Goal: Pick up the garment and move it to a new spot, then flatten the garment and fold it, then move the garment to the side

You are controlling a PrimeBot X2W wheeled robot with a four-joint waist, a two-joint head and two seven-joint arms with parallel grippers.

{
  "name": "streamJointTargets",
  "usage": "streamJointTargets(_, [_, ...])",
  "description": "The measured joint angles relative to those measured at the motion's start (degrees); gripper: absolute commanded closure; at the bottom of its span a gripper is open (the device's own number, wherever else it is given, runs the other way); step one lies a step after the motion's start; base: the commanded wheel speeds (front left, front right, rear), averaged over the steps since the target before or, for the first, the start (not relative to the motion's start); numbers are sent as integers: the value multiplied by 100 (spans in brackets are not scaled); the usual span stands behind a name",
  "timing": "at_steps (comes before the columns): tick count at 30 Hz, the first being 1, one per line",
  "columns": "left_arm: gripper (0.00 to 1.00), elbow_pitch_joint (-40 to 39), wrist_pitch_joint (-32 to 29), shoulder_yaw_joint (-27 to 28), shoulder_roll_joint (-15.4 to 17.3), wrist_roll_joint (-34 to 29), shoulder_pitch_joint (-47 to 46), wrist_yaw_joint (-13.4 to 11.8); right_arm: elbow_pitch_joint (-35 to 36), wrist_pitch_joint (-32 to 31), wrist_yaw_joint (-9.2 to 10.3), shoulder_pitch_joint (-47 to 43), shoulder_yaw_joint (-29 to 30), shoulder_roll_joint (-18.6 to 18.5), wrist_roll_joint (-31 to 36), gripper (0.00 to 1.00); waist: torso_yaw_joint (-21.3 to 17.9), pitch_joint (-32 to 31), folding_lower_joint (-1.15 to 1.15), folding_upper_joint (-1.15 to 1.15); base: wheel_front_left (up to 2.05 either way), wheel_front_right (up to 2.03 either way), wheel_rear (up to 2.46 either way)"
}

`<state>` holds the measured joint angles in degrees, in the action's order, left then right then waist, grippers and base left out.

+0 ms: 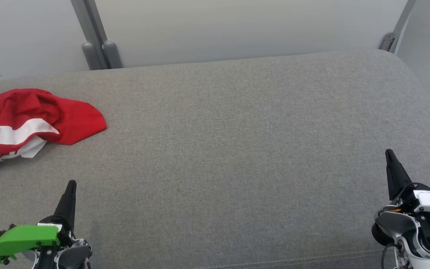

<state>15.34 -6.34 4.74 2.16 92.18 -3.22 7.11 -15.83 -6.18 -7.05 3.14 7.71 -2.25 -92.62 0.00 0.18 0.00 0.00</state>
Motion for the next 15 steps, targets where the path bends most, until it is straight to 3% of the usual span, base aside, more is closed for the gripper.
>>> streamJointTargets(15, [100,0,0,0,0,0,0,0,0,0,1,0,0,0,0,100,0,0,0,0,0,0,0])
